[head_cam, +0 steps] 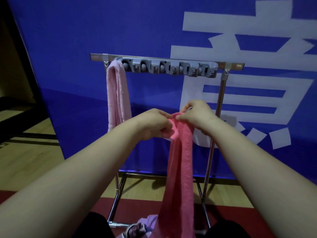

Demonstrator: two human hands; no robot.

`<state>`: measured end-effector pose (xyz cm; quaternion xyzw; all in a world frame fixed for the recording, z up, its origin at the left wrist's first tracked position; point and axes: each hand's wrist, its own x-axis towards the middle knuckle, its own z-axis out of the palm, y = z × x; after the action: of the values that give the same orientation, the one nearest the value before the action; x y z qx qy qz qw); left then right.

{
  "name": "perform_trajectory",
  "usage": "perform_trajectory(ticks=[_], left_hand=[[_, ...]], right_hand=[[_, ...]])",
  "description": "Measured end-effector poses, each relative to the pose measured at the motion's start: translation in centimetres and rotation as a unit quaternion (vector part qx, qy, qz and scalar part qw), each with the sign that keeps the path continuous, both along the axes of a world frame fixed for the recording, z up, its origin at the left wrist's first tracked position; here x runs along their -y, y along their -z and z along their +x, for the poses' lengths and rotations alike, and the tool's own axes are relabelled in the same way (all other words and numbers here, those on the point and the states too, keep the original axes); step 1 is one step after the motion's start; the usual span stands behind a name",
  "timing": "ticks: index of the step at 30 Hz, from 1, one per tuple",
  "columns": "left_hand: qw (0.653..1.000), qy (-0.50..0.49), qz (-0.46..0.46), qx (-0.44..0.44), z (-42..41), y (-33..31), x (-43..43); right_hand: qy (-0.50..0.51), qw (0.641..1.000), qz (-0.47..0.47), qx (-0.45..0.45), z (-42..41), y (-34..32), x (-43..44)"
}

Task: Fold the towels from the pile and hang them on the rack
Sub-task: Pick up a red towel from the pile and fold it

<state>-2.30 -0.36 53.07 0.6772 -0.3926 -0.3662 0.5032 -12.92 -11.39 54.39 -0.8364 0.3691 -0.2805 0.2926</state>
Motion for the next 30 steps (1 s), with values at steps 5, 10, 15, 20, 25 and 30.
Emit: perform_trajectory(ticks=[5, 10, 15, 20, 25, 30], left_hand=[[0.999, -0.027, 0.036, -0.011, 0.0, -1.2, 0.9], [0.996, -0.07, 0.057, -0.015, 0.3, -2.1, 0.7], [0.994, -0.095, 0.06, -0.007, 0.0, -2.6, 0.0], [0.991, -0.13, 0.043, 0.017, -0.3, -2.7, -0.5], [0.989, -0.144, -0.015, -0.029, 0.2, -1.6, 0.7], [0.988, -0.079, 0.042, 0.128, 1.3, -0.9, 0.2]], right_hand=[[-0.023, 1.0, 0.001, 0.016, 1.3, 0.0, -1.1], [-0.051, 0.999, -0.01, 0.015, 1.1, 0.0, -1.6], [-0.066, 0.996, -0.061, 0.011, 0.7, -0.3, -2.2], [-0.136, 0.987, -0.082, -0.018, 0.7, -0.3, -3.2], [-0.13, 0.983, -0.119, -0.041, 1.3, 0.6, -2.9], [-0.111, 0.987, -0.112, -0.002, 0.9, 0.6, -2.3]])
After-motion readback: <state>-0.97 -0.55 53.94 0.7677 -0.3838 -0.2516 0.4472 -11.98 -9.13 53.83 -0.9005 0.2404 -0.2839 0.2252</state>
